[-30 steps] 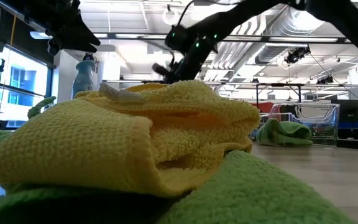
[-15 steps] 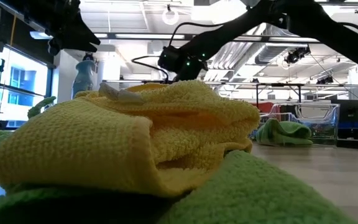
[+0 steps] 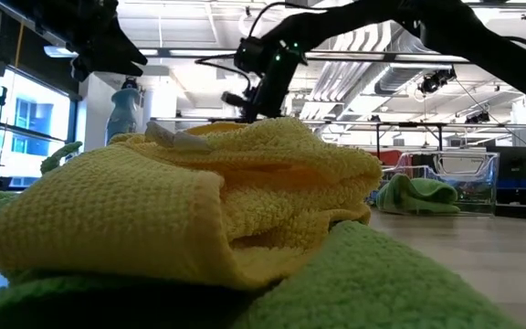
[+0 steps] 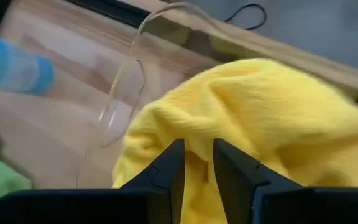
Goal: Sort microfiber towel by color & place in baskets
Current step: Put the right yellow microfiber cloth into the left transparent bin, then put the top left green microfiber cloth into the right transparent bin
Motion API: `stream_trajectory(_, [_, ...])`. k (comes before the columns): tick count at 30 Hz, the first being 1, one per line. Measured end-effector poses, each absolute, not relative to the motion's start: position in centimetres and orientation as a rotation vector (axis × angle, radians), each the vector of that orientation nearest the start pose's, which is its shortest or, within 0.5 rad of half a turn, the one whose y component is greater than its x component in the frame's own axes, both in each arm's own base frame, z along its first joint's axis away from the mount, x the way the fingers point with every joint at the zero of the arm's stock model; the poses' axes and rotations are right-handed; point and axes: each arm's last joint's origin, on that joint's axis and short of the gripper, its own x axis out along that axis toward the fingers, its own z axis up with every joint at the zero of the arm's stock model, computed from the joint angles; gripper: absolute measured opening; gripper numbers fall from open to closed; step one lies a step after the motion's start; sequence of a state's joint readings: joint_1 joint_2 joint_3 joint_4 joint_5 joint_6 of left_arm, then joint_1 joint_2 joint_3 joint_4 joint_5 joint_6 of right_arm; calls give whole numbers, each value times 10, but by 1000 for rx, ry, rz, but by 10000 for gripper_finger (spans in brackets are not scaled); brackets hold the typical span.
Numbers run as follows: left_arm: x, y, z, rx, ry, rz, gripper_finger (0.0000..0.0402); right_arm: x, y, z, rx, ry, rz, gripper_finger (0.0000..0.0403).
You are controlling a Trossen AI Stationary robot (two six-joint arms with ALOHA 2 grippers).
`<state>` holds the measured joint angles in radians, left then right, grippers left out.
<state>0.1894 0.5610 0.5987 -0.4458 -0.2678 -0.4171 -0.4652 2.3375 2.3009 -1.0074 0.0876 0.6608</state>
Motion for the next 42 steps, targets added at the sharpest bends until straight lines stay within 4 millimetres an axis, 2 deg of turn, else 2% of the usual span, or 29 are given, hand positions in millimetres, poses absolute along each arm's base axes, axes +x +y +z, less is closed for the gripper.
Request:
stream_trajectory(4, [123,31,274,-391,322,514,126,441,-221,274,807,882,-771,76])
stream_trajectory(9, [123,31,274,-391,332,514,126,451,-199,271,867,927,-635,48])
stream_trajectory(11, [122,31,273,-391,339,515,126,458,-193,263,874,930,-618,31])
stream_trajectory(14, [122,31,272,-390,347,516,126,465,-193,241,876,957,-630,7])
stream_trajectory(20, [122,31,272,-391,347,517,126,474,-203,205,909,985,-672,11])
stream_trajectory(27, [122,31,272,-391,347,516,126,476,-207,199,899,977,-682,5])
stream_trajectory(32, [122,31,272,-391,347,517,126,474,-207,211,894,966,-651,5])
stream_trajectory(42, [122,31,272,-391,347,517,126,459,-199,267,835,886,-647,5])
